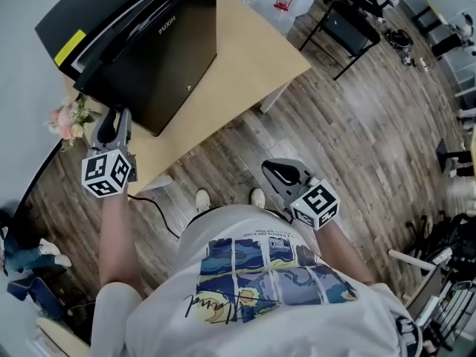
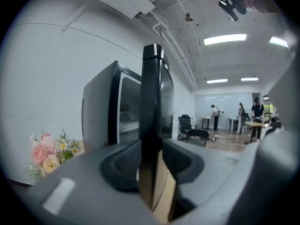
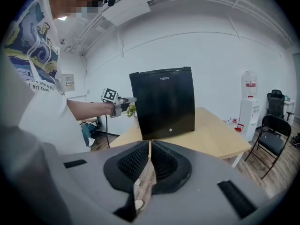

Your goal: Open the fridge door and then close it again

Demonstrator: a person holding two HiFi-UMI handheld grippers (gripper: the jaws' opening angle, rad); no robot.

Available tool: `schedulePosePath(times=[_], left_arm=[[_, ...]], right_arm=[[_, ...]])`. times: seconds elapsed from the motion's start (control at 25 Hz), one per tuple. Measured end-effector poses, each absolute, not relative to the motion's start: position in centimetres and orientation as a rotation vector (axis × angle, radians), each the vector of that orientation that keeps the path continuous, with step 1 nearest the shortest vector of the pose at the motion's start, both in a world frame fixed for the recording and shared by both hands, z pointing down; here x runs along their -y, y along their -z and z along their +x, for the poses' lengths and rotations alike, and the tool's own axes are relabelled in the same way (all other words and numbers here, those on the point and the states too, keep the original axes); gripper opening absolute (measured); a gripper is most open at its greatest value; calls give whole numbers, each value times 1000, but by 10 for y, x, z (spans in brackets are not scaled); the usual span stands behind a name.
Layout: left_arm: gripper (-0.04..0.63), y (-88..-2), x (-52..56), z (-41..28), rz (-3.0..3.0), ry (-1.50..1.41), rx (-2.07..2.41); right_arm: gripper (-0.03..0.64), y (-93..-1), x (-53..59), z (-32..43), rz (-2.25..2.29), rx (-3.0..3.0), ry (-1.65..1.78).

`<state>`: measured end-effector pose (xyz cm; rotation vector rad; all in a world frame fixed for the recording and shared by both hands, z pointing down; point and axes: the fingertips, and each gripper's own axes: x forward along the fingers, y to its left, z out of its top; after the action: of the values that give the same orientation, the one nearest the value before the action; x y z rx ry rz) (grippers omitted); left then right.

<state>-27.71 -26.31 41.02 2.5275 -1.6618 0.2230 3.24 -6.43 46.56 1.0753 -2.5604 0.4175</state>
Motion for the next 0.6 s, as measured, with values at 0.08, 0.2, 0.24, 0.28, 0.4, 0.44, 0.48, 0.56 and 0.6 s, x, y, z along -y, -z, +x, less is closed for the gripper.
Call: schedulePosePath(times=[0.08,0.2,0.24,0.28,0.4,0.44,0.48,0.56,0.6], left_arm=[[147,-410,257,-271,2518,-226,1675],[146,-409,249,-261,2505,-229,1690],[146,-409,247,-258,2502,-230,1695],[146,-409,244,-255,2498,-230,1699],[144,-408,235,-246,2485,-232,1711],[143,-409,233,-243,2482,-235,1713],[143,-409,230,-239,2480,-237,1715],[141,-409,226,-233,2476,-241,1718],[141,-410,224,-230,2473,-243,1719]], right_arm=[[23,-465,64,37,1066,2569,-413],[23,-465,64,44,1053,2580,-409],[23,-465,64,47,1050,2582,-410],[23,-466,64,49,1046,2585,-410],[23,-467,63,55,1027,2597,-411],[23,-467,63,56,1019,2602,-410],[23,-467,63,57,1011,2606,-407],[23,-468,64,61,998,2616,-401],[23,-468,64,62,993,2620,-399]])
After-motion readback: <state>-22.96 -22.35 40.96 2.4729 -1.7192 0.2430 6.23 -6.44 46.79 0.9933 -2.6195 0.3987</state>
